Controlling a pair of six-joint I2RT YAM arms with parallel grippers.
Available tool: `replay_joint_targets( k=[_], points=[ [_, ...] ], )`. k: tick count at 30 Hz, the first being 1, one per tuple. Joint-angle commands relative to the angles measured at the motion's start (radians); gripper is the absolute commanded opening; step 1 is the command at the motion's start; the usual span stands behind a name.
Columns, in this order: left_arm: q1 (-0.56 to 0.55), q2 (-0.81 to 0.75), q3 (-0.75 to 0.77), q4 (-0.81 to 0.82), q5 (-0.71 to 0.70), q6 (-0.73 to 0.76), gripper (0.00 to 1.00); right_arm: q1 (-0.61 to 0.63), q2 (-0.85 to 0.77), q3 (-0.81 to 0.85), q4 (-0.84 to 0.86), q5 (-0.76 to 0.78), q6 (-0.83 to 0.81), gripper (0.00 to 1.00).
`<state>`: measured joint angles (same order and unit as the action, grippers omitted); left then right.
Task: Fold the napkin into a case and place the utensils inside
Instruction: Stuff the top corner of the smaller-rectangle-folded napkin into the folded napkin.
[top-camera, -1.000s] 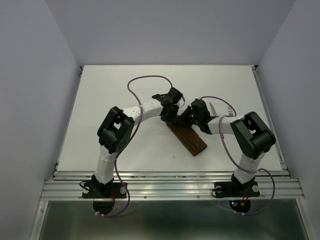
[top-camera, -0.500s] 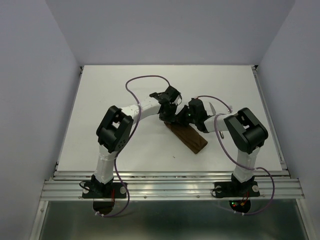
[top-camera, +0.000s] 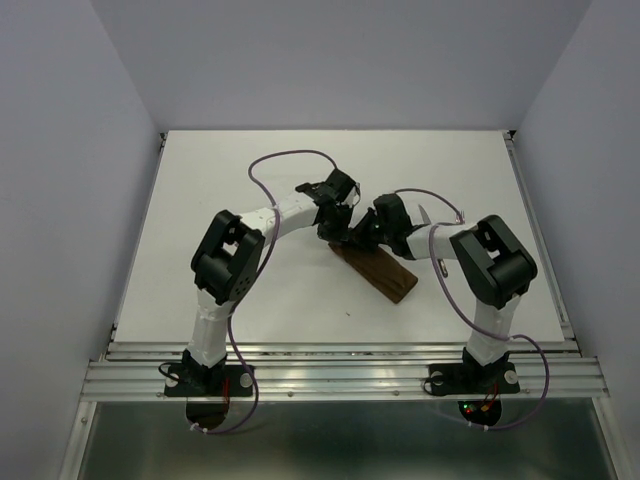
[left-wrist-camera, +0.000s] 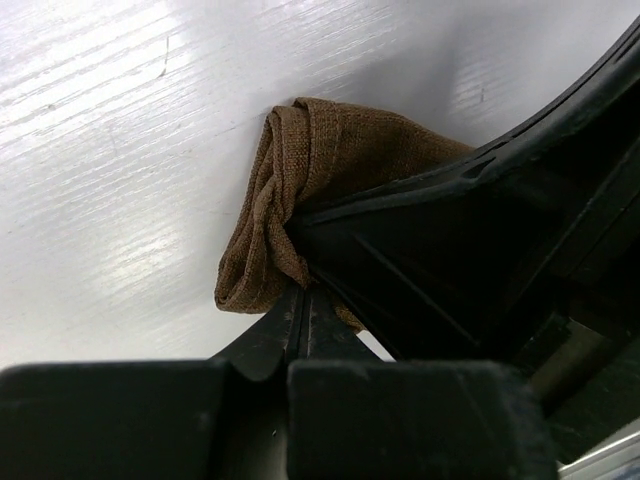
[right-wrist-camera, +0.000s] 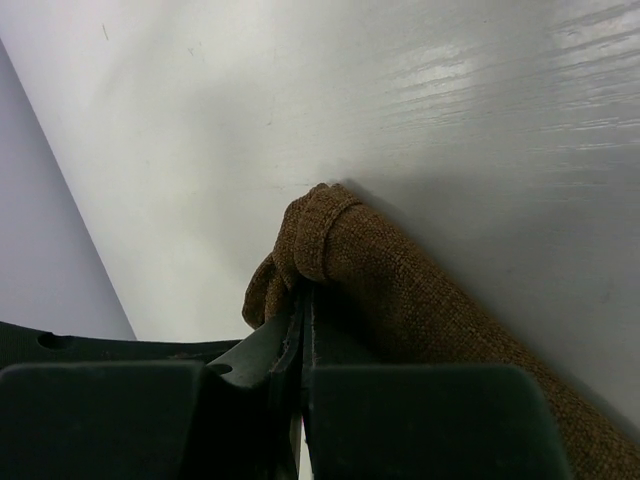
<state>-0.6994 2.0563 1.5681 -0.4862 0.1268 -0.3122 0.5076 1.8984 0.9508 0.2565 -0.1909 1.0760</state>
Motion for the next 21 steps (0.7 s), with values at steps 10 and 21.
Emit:
replay_joint_targets(
  k=[10, 21],
  points=[
    [0.008, -0.032, 0.038, 0.083, 0.289, 0.113, 0.00, 0.009, -0.145, -0.142, 0.156, -0.051, 0.004, 0.01],
    [-0.008, 0.030, 0.081, 0.069, 0.350, 0.191, 0.00, 0.009, -0.187, -0.176, 0.109, -0.042, 0.019, 0.01]
  ],
)
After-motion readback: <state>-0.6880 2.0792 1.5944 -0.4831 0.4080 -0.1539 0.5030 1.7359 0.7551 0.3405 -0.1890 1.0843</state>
